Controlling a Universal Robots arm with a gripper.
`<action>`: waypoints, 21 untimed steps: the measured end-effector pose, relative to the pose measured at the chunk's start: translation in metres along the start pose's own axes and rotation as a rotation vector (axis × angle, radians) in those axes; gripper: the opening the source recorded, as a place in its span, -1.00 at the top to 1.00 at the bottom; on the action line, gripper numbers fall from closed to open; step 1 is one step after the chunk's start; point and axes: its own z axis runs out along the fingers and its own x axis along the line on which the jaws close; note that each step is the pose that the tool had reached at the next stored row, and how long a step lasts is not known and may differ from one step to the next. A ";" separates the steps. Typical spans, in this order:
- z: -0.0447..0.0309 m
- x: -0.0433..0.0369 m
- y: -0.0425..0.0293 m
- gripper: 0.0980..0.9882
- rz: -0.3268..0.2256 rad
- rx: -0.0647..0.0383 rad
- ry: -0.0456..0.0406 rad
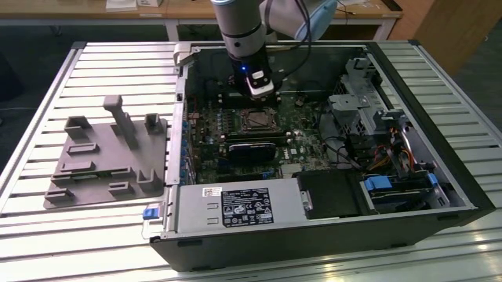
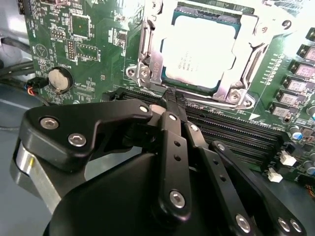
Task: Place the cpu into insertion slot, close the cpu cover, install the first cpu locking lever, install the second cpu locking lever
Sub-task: 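Install the first cpu locking lever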
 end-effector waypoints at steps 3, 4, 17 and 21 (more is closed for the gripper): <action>0.0012 0.0004 0.0001 0.99 0.010 0.003 -0.0023; 0.0015 0.0005 0.0002 0.99 0.012 0.003 -0.0027; 0.0045 0.0013 -0.0004 0.99 0.017 -0.014 0.0029; 0.0040 0.0011 -0.0001 0.99 0.017 -0.014 0.0021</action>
